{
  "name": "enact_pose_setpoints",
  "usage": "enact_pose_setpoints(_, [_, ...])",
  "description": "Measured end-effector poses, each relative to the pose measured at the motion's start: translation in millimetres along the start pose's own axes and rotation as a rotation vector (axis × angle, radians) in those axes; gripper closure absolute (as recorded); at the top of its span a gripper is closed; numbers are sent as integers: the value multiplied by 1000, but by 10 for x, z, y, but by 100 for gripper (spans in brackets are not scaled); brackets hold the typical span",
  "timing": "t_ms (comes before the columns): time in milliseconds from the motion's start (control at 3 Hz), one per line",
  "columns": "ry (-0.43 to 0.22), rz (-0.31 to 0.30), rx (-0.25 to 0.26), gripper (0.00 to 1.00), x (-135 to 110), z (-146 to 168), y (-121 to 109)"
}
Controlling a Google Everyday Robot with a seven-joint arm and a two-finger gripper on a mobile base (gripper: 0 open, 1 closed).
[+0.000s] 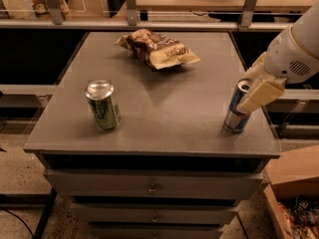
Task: Move redbull can near brown chip bag
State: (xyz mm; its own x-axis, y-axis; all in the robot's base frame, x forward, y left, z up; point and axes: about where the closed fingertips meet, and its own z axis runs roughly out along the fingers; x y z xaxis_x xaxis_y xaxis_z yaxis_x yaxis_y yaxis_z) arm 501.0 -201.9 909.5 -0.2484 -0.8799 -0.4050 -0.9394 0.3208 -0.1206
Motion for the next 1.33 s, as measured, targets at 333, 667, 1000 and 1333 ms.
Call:
enact_pose_setpoints(333, [-30, 6, -23, 64, 9, 42, -5])
enact_pose_setpoints(667, [-29, 4, -22, 86, -4, 44, 0])
enact_pose_setpoints(1000, [-30, 2, -21, 100, -14, 46, 3])
enact_pose_setpoints(1333, [-17, -9, -22, 100, -95, 64, -42])
